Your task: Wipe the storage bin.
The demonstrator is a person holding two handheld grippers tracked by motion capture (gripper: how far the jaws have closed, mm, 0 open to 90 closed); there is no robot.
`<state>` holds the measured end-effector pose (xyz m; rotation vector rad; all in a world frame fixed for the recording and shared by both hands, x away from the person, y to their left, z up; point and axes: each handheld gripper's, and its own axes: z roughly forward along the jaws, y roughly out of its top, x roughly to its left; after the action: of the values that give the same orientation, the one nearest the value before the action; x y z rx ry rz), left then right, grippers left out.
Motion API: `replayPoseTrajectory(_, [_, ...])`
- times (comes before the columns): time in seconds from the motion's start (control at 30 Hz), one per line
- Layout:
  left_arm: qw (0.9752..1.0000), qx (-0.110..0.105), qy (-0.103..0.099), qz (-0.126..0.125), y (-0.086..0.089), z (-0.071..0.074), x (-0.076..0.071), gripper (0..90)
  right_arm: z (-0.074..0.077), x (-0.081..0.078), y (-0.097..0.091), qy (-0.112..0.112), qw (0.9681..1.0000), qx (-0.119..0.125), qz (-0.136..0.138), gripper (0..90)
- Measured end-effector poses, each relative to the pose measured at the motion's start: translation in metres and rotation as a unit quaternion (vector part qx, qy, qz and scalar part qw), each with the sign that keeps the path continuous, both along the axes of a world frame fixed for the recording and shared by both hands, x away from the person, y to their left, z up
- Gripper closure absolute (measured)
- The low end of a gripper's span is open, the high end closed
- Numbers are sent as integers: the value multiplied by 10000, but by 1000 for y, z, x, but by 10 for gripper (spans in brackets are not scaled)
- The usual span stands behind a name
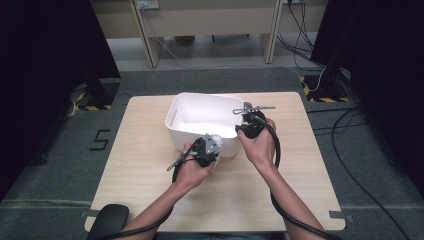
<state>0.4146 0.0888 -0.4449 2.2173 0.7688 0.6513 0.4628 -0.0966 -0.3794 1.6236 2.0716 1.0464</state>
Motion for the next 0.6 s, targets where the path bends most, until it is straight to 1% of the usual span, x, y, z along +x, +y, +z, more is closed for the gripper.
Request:
replayPoseTrajectory(0.4, [10000, 44, 67, -1, -3, -10, 1, 790, 0, 0, 0, 1, 10000, 8, -3, 748])
replayPoseTrajectory(0.5, [9999, 98, 80, -11, -3, -12, 2, 790, 0, 0, 0, -3, 10000, 1, 2, 748])
replayPoseTrajectory(0.6, [9999, 104, 101, -12, -4, -14, 2, 790, 0, 0, 0, -3, 10000, 2, 3, 748])
